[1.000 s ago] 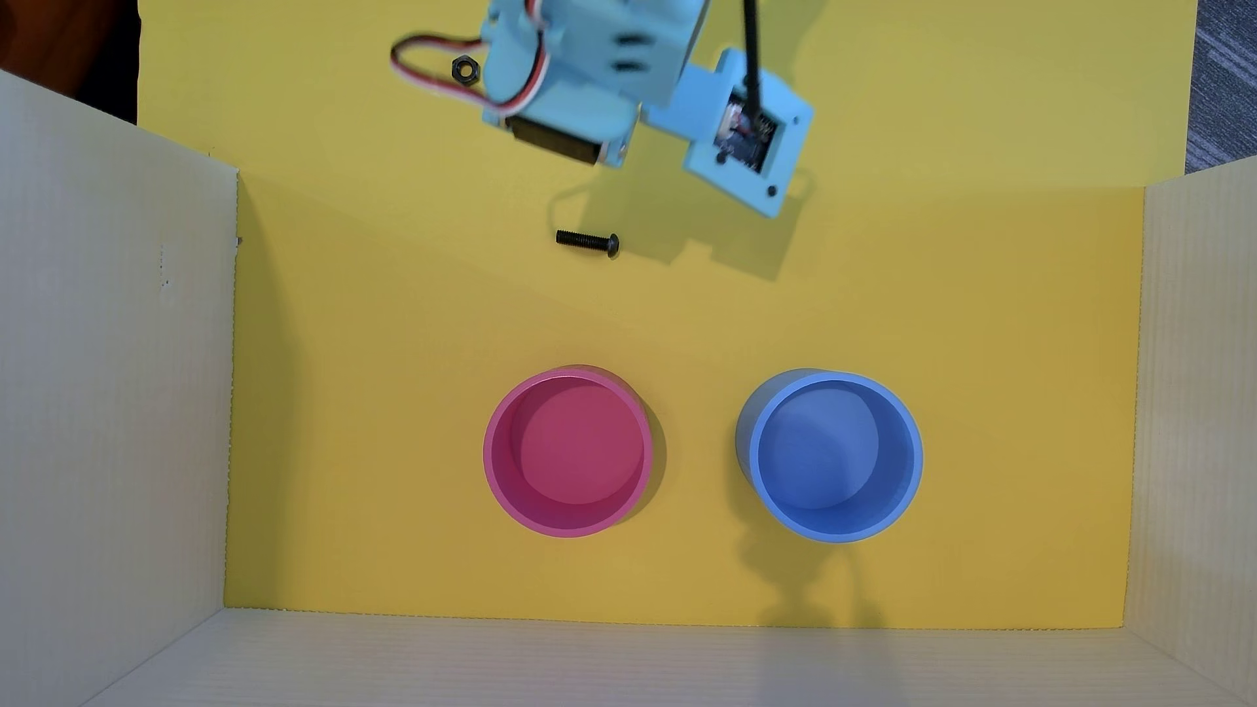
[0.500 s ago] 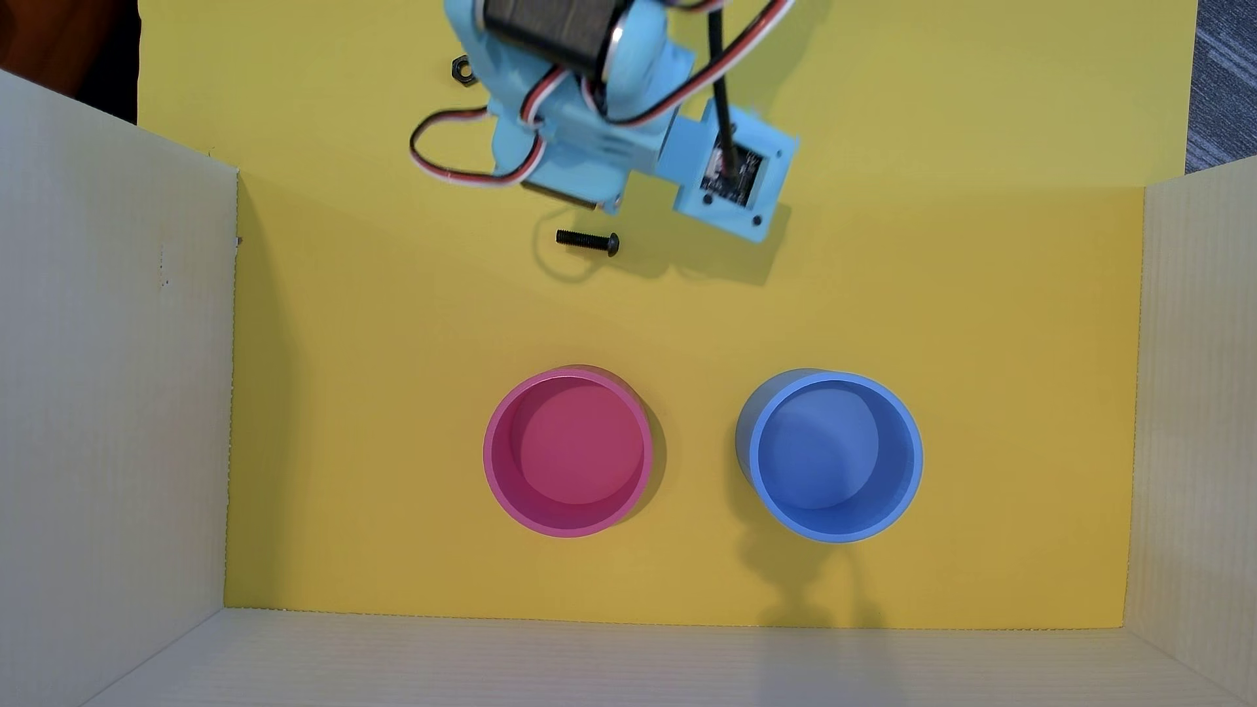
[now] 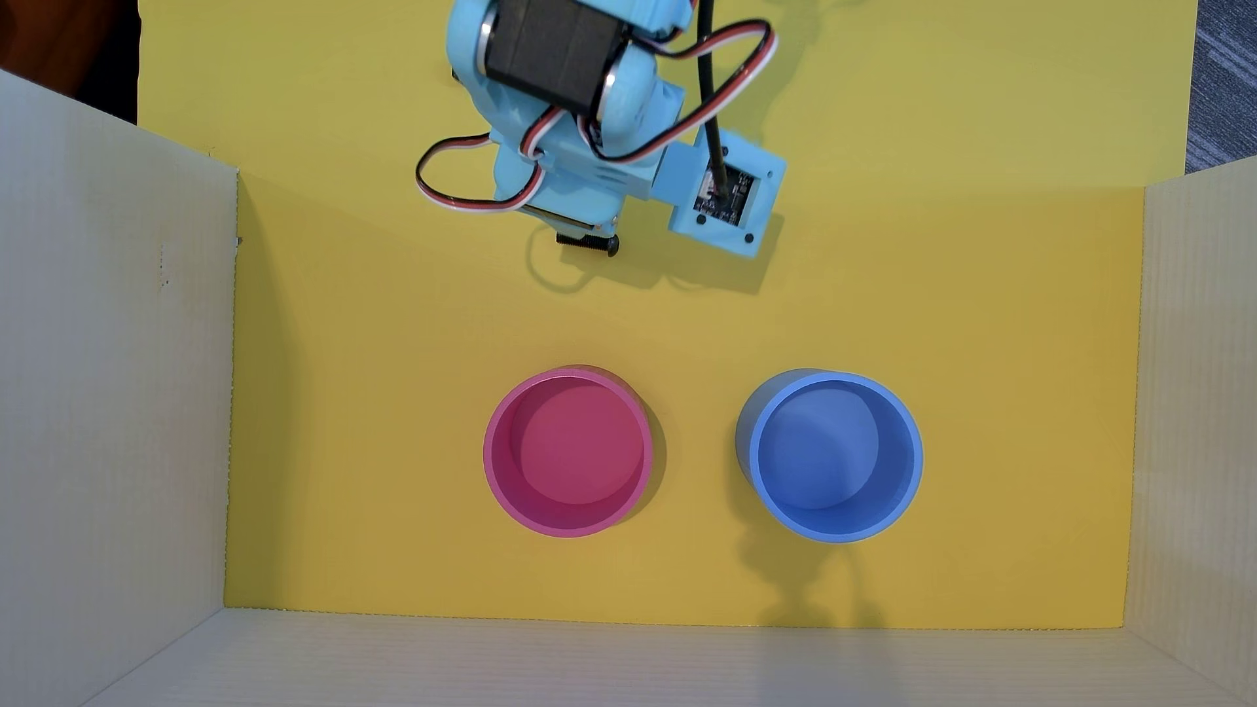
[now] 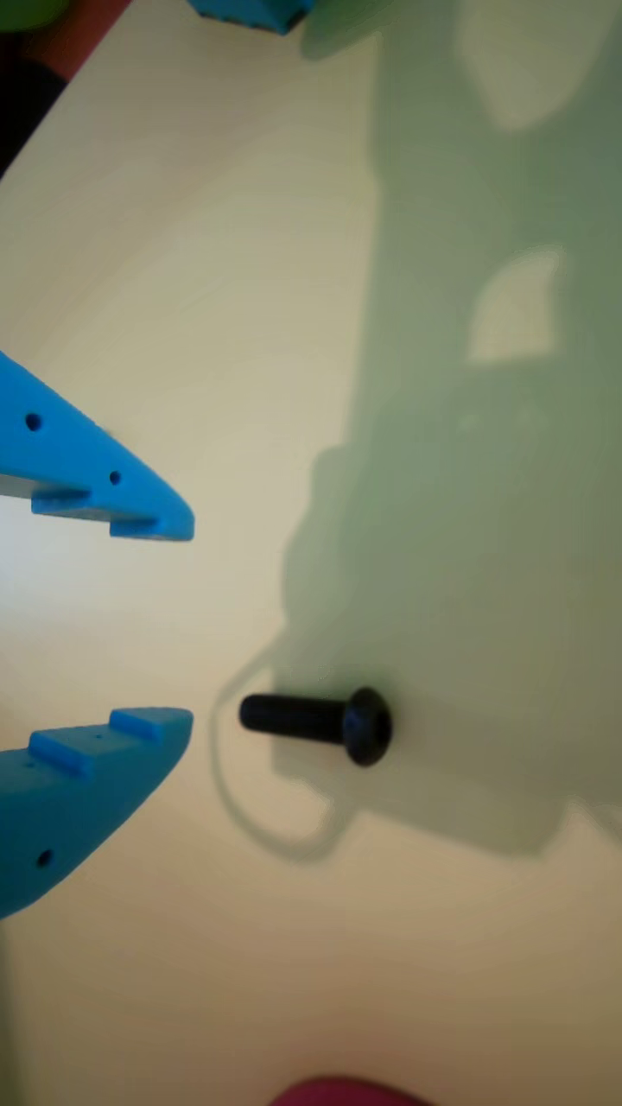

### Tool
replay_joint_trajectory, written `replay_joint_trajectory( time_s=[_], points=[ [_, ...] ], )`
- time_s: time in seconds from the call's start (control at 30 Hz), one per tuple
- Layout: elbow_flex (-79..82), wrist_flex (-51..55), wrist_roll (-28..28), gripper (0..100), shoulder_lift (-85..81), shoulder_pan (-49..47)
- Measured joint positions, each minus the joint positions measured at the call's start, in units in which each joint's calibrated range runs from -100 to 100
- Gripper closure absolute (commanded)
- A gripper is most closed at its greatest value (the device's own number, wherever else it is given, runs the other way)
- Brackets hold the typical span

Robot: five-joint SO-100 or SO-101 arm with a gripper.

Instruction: Pick up the bolt and place it in the pink box

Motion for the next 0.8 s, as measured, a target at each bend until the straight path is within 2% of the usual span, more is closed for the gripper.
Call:
replay_joint_trajectory(
  time_s=[0.8],
  points=[
    [0.0,-8.74,-0.05,85,10.85,-1.68]
  ],
)
